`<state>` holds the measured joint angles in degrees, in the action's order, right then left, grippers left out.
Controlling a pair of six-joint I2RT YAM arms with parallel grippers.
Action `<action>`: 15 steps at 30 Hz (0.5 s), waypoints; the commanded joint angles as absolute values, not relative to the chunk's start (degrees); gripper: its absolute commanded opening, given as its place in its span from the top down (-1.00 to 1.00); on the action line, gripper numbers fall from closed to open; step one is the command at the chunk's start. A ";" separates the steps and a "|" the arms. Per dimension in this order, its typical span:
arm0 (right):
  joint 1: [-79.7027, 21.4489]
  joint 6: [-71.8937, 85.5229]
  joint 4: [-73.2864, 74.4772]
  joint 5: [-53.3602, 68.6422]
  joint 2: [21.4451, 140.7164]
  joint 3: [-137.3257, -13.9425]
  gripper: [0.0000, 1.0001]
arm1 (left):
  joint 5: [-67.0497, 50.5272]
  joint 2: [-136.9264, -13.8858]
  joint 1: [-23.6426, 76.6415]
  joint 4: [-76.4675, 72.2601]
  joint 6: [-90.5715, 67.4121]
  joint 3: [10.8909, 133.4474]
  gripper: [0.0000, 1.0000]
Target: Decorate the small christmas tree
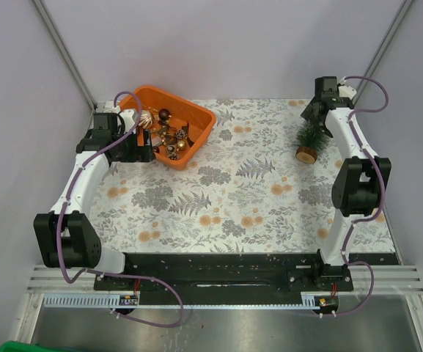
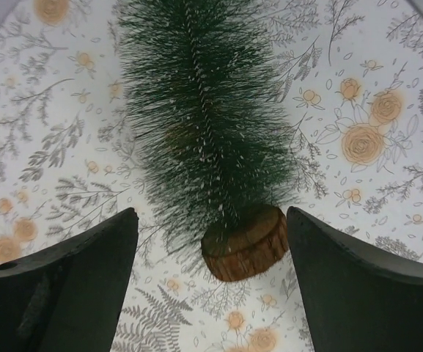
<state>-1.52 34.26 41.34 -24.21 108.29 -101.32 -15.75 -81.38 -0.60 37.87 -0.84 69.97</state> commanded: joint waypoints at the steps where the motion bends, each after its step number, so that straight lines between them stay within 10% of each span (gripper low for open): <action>1: -0.79 34.54 44.47 -22.93 116.17 -108.35 -0.77 | -14.77 -81.47 -0.62 34.54 -1.41 69.87 -0.98; 9: -0.44 30.94 47.02 -26.63 125.77 -118.30 -0.47 | -13.27 -80.07 -0.70 33.58 -0.35 66.80 -0.98; 15: -0.44 29.97 45.27 -26.90 124.81 -114.80 0.60 | -13.18 -80.59 -0.79 33.22 -0.61 65.74 -0.98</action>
